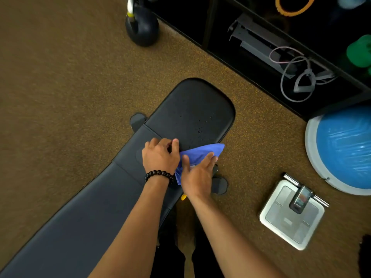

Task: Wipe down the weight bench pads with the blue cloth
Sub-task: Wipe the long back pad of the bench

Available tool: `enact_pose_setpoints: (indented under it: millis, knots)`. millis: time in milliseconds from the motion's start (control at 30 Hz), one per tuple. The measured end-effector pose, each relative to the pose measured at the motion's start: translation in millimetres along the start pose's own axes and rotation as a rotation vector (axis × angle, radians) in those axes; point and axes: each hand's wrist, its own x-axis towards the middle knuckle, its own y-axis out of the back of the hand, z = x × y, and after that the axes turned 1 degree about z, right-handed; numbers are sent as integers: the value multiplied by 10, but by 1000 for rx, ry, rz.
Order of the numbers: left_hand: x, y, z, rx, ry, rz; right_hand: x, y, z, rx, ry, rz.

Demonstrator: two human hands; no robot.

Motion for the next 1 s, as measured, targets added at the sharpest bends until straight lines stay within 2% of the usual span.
enact_pose_setpoints:
  millis: [67, 167, 267, 600, 833, 1000]
  knots:
    - [-8, -146, -27, 6, -121, 119, 76, -169, -62, 15, -29, 27]
    - [29, -271, -108, -57, -227, 176, 151, -332, -85, 29, -50, 138]
    - [69, -324, -260, -67, -191, 219, 219, -412, -36, 54, -5, 229]
    - [-7, -390, -300, 86, -204, 245, 1041, -45, -6, -23, 183, 316]
    - [1, -408, -285, 130, -184, 250, 1597, 263, -97, -83, 268, 345]
    - [-1, -415, -277, 150, -192, 280, 2063, 567, -234, -268, 376, 280]
